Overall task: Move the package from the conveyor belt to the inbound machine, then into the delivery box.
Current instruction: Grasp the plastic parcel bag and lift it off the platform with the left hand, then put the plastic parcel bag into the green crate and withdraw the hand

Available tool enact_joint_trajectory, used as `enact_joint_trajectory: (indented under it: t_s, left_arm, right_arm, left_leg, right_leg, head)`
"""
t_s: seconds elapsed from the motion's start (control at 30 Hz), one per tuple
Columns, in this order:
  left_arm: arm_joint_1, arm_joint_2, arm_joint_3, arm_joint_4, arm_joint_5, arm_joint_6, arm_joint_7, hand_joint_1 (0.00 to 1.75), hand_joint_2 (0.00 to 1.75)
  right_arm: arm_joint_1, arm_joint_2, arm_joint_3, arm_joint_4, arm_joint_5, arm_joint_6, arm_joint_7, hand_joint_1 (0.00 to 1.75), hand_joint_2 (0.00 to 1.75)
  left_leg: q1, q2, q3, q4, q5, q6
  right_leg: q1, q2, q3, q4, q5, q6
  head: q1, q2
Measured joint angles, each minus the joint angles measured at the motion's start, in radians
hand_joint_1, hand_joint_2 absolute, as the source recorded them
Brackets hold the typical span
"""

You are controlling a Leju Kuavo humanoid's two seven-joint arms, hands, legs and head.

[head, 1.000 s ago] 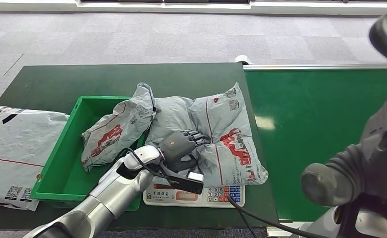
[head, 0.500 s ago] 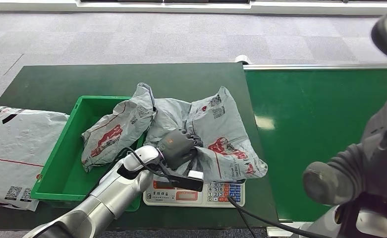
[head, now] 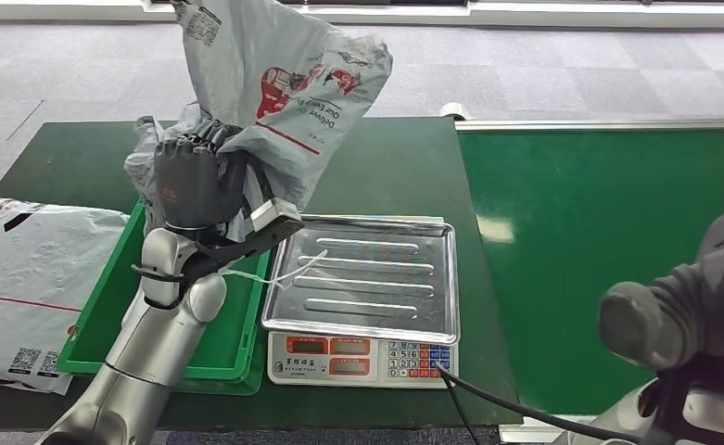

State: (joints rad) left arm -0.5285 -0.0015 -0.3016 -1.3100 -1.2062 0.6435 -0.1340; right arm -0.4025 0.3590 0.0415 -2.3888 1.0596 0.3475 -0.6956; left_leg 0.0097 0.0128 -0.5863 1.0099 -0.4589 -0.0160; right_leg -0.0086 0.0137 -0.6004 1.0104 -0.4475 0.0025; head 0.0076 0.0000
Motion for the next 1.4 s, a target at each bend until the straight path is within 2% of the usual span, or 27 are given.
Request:
enact_joint_trajectory:
  t_s: [0.17, 0.23, 0.27, 0.33, 0.4, 0.43, 0.6, 0.8, 0.83, 0.87, 0.93, 0.97, 1.0, 1.1, 1.2, 1.27, 1.33, 1.4]
  left_arm:
    - [0.034, 0.006, 0.075, -0.055, -0.107, 0.007, 0.037, 1.75, 1.75]
    - [0.043, 0.01, 0.096, -0.062, -0.182, -0.023, 0.083, 1.75, 1.75]
    - [0.045, 0.017, 0.1, -0.061, -0.234, -0.066, 0.138, 1.75, 1.75]
    - [0.035, 0.051, 0.07, -0.038, -0.323, -0.206, 0.316, 1.75, 1.75]
    - [0.011, 0.09, -0.012, 0.025, -0.355, -0.341, 0.49, 1.75, 1.75]
    - [-0.001, 0.101, -0.06, 0.069, -0.358, -0.38, 0.538, 1.75, 1.75]
    - [-0.038, 0.108, -0.229, 0.303, -0.362, -0.402, 0.575, 1.75, 1.75]
    - [-0.088, 0.098, -0.31, 0.474, -0.362, -0.398, 0.577, 1.75, 1.75]
    - [-0.096, 0.097, -0.316, 0.492, -0.363, -0.401, 0.575, 1.47, 1.75]
    - [-0.103, 0.094, -0.321, 0.51, -0.363, -0.405, 0.57, 1.04, 1.75]
    - [-0.116, 0.085, -0.325, 0.543, -0.363, -0.412, 0.557, 0.17, 0.87]
    - [-0.122, 0.079, -0.325, 0.559, -0.362, -0.409, 0.551, 0.0, 0.44]
    - [-0.127, 0.073, -0.325, 0.572, -0.36, -0.398, 0.545, 0.0, 0.0]
    - [-0.135, 0.055, -0.317, 0.597, -0.35, -0.301, 0.523, 0.0, 0.0]
    - [-0.126, 0.038, -0.282, 0.582, -0.336, -0.098, 0.499, 0.0, 0.0]
    - [-0.118, 0.024, -0.252, 0.56, -0.325, 0.004, 0.485, 0.0, 0.0]
    - [-0.11, 0.014, -0.226, 0.536, -0.315, 0.038, 0.466, 0.0, 0.0]
    - [-0.075, 0.007, -0.193, 0.457, -0.294, 0.046, 0.418, 0.0, 0.0]
  right_arm:
    - [0.003, 0.0, -0.016, 0.0, -0.008, 0.0, 0.001, 0.0, 0.0]
    - [0.004, 0.0, -0.021, -0.001, -0.001, 0.0, 0.005, 0.0, 0.0]
    - [0.004, 0.0, -0.023, -0.002, 0.006, 0.0, 0.01, 0.0, 0.0]
    - [0.005, 0.0, -0.025, -0.003, 0.026, 0.0, 0.023, 0.0, 0.0]
    - [0.005, 0.0, -0.027, -0.006, 0.042, 0.0, 0.034, 0.0, 0.0]
    - [0.005, 0.0, -0.027, -0.008, 0.048, 0.0, 0.036, 0.0, 0.0]
    - [0.005, 0.0, -0.028, -0.011, 0.034, 0.0, 0.014, 0.0, 0.0]
    - [0.006, 0.0, -0.029, -0.011, 0.02, 0.0, 0.003, 0.0, 0.0]
    - [0.006, 0.0, -0.029, -0.011, 0.018, 0.0, 0.001, 0.0, 0.0]
    - [0.006, 0.0, -0.029, -0.011, 0.016, 0.0, -0.001, 0.0, 0.0]
    - [0.006, 0.0, -0.031, -0.011, 0.013, 0.0, -0.001, 0.0, 0.0]
    - [0.006, 0.0, -0.033, -0.011, 0.012, 0.0, -0.001, 0.0, 0.0]
    - [0.006, 0.0, -0.036, -0.011, 0.011, 0.0, 0.0, 0.0, 0.0]
    - [0.006, 0.0, -0.048, -0.011, 0.01, 0.0, 0.001, 0.0, 0.0]
    - [0.007, 0.0, -0.058, -0.011, 0.007, 0.0, 0.002, 0.0, 0.0]
    - [0.007, 0.0, -0.065, -0.011, 0.005, 0.0, 0.002, 0.0, 0.0]
    - [0.008, 0.0, -0.069, -0.01, 0.004, 0.0, 0.003, 0.0, 0.0]
    - [0.008, 0.0, -0.072, -0.009, 0.0, 0.0, 0.002, 0.0, 0.0]
  left_leg:
    - [0.0, 0.0, 0.0, 0.0, 0.0, 0.0]
    - [0.0, 0.0, 0.0, 0.0, 0.0, 0.0]
    - [0.0, 0.0, 0.0, 0.0, 0.0, 0.0]
    - [-0.001, 0.001, 0.001, 0.0, 0.0, 0.0]
    - [-0.001, 0.002, 0.001, 0.0, 0.0, 0.0]
    - [-0.001, 0.003, 0.001, 0.0, 0.001, 0.0]
    - [-0.001, 0.005, 0.0, 0.0, 0.001, -0.001]
    - [-0.001, 0.006, 0.0, 0.0, 0.001, -0.001]
    - [-0.001, 0.005, 0.0, 0.0, 0.001, -0.001]
    - [-0.001, 0.005, 0.001, 0.0, 0.001, -0.001]
    - [-0.001, 0.005, 0.001, 0.0, 0.001, -0.001]
    - [-0.001, 0.005, 0.001, 0.0, 0.001, -0.001]
    - [-0.001, 0.005, 0.001, 0.0, 0.001, 0.0]
    - [-0.001, 0.002, 0.0, 0.0, 0.002, 0.0]
    - [-0.001, -0.002, -0.001, 0.0, 0.004, 0.002]
    - [-0.001, -0.002, -0.002, 0.0, 0.004, 0.002]
    - [-0.001, -0.001, -0.001, 0.0, 0.004, 0.002]
    - [-0.002, 0.001, -0.001, 0.0, 0.003, 0.002]
  right_leg:
    - [-0.001, 0.0, 0.0, 0.0, 0.0, 0.0]
    - [-0.001, 0.0, 0.0, 0.0, 0.0, 0.0]
    - [-0.001, 0.0, 0.0, 0.0, 0.0, 0.0]
    - [-0.001, 0.001, -0.001, 0.0, 0.0, 0.0]
    - [-0.001, 0.002, -0.002, 0.0, 0.001, -0.001]
    - [-0.001, 0.002, -0.002, 0.0, 0.002, -0.002]
    - [-0.001, 0.004, -0.002, 0.0, 0.003, -0.001]
    - [-0.001, 0.005, -0.002, 0.0, 0.003, -0.001]
    - [-0.001, 0.005, -0.002, 0.0, 0.003, -0.001]
    - [-0.001, 0.005, -0.002, 0.0, 0.003, -0.001]
    - [-0.001, 0.004, -0.002, 0.0, 0.003, -0.002]
    - [-0.001, 0.004, -0.002, 0.0, 0.003, -0.002]
    - [-0.001, 0.004, -0.001, 0.0, 0.003, -0.002]
    - [-0.001, 0.001, 0.0, 0.0, 0.003, -0.001]
    - [-0.001, -0.004, 0.0, 0.0, 0.003, -0.001]
    - [-0.002, -0.004, 0.0, 0.0, 0.003, -0.001]
    - [-0.003, -0.003, -0.001, 0.0, 0.004, 0.0]
    - [-0.003, -0.001, -0.002, 0.0, 0.004, 0.0]
  head:
    - [0.0, 0.0]
    - [0.0, 0.0]
    - [0.0, 0.0]
    - [0.0, 0.0]
    - [0.0, 0.0]
    - [0.0, 0.0]
    - [0.0, 0.0]
    - [0.0, 0.0]
    - [0.0, 0.0]
    - [0.0, 0.0]
    - [0.0, 0.0]
    - [0.0, 0.0]
    - [0.0, 0.0]
    - [0.0, 0.0]
    - [0.0, 0.0]
    - [0.0, 0.0]
    - [0.0, 0.0]
    - [0.0, 0.0]
